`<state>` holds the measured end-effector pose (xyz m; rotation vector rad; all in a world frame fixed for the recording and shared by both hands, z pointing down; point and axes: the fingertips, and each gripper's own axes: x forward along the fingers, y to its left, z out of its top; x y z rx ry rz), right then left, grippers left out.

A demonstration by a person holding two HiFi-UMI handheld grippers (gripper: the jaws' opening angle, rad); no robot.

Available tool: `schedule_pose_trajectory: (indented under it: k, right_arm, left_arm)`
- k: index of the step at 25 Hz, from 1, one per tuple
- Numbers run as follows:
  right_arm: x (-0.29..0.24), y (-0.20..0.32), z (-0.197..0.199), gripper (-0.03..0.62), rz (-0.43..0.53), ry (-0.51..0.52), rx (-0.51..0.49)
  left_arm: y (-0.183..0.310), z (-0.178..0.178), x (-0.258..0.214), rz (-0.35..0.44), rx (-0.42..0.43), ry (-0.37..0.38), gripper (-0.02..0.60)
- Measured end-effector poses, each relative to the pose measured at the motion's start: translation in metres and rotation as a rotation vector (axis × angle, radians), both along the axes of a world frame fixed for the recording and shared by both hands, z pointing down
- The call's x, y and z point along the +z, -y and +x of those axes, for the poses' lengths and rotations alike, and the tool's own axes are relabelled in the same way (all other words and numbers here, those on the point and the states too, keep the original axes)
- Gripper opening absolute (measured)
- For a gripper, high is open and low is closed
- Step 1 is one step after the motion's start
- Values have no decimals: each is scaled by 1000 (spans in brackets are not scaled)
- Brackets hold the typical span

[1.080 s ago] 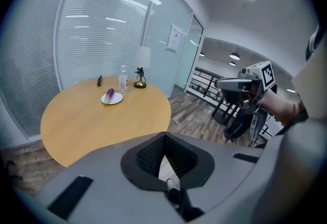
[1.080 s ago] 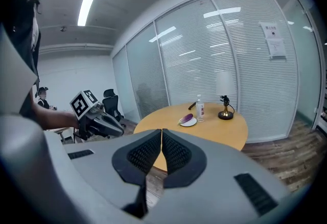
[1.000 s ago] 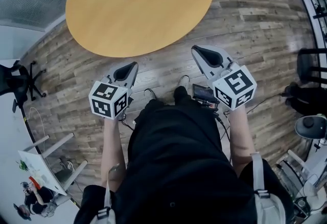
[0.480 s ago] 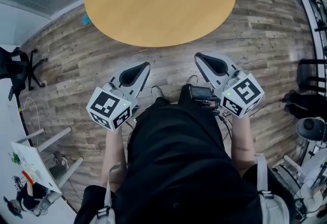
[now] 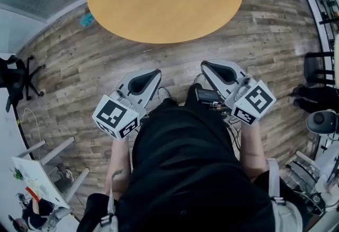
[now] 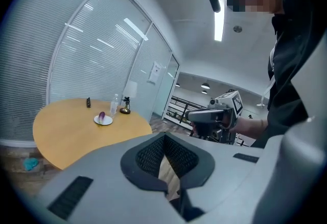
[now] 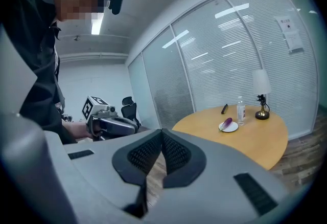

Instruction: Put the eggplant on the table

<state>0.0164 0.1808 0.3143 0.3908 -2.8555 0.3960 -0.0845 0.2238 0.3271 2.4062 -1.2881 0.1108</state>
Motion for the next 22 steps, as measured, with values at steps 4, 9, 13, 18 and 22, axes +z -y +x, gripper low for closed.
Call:
schedule_pose_trajectory:
  k: [4, 9, 13, 18, 22]
  right_arm:
    - [-5, -4, 3, 17, -7, 14, 20]
    - [-7, -8, 4, 17, 6, 14, 37]
    - [-6, -10, 0, 17, 11, 8, 35]
    - [-6, -9, -3, 17, 19, 3, 30]
    - [-5, -9, -7, 17, 29, 0, 23]
  left_arm:
    - [0, 1, -9, 32, 11, -16, 9]
    - [0, 2, -11, 40, 26, -13, 9]
    - [-2, -2, -5, 37, 27, -26, 9]
    - [-3, -5, -4, 28, 19, -33, 9]
    - [-3, -9, -1, 27, 13, -39, 9]
